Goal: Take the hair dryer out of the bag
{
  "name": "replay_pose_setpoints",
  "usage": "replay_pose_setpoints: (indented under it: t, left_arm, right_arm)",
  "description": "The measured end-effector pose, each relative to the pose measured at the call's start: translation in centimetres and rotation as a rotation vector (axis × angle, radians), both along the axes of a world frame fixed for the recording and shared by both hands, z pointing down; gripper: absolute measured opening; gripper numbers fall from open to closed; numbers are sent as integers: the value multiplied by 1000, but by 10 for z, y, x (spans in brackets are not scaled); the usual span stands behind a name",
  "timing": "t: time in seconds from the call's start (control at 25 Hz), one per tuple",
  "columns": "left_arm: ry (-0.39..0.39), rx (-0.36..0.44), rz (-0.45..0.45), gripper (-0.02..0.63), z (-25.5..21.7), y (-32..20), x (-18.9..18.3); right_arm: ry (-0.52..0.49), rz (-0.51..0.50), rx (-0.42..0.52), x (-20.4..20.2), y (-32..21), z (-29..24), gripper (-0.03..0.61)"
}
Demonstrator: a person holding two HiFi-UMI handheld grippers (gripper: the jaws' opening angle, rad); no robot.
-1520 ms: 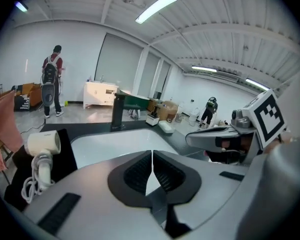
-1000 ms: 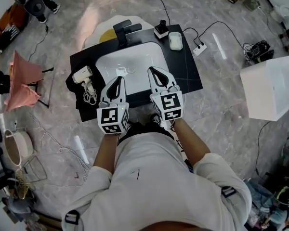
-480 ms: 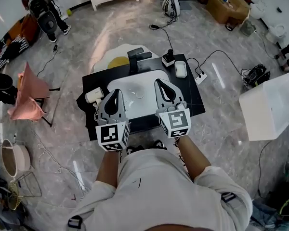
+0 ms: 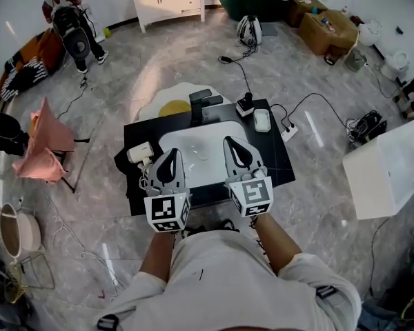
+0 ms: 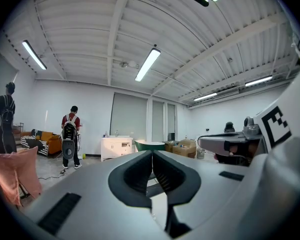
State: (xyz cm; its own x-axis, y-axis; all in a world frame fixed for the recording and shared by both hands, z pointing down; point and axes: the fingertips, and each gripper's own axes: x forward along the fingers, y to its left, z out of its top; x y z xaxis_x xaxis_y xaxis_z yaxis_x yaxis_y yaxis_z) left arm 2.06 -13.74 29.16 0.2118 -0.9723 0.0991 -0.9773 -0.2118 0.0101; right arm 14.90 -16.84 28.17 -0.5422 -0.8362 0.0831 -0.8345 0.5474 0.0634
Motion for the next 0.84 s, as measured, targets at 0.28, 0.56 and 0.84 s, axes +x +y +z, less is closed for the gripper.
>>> replay_pose_setpoints:
  t: [0.28, 0.56, 0.84]
  left_arm:
    - [2, -15, 9, 23, 5, 1, 4]
    - [2, -25, 9, 23, 9, 2, 5]
    - [3, -28, -3, 23, 9, 1, -1]
  right_arm:
    - [-1, 1, -11, 5, 1, 4, -3]
    - [3, -3, -15, 4, 4, 6, -3]
    - [-2, -3, -14, 4, 1, 4, -2]
